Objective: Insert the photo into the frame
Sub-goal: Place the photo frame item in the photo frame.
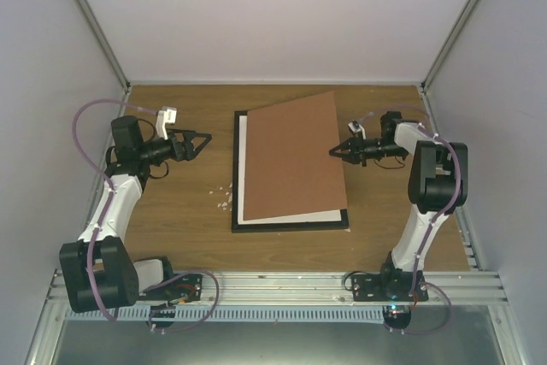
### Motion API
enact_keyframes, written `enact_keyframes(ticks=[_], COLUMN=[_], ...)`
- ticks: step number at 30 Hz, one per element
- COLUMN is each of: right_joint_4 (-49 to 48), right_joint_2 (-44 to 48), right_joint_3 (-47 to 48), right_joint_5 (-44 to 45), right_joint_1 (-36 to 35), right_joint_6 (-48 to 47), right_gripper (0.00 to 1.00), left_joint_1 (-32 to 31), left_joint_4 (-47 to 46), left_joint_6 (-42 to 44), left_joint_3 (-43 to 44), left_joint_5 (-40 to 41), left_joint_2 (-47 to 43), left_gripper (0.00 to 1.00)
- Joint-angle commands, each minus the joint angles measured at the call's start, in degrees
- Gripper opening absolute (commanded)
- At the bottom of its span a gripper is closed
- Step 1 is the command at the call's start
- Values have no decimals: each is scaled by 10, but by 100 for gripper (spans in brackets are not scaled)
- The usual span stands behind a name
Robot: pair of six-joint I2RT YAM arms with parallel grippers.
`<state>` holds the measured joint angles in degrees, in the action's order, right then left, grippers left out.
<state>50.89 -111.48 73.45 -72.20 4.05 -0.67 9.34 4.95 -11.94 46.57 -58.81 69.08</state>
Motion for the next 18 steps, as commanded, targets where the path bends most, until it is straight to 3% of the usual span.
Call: enact_keyframes(ticks=[1, 18], right_joint_4=[17, 28], right_joint_2=[-21, -66], right_joint_3=[23, 39], right_joint_5=[-45, -36], right_joint_1=[-14, -31], right_joint_6=[-26, -37], right_gripper=[1, 1], left_joint_1=[-5, -6], left_joint_4=[-17, -16], left_joint_6=[9, 10], left_joint_3=[-7, -7], left_joint_5=[4, 5], left_joint_2=[8, 29], left_gripper=[99, 99])
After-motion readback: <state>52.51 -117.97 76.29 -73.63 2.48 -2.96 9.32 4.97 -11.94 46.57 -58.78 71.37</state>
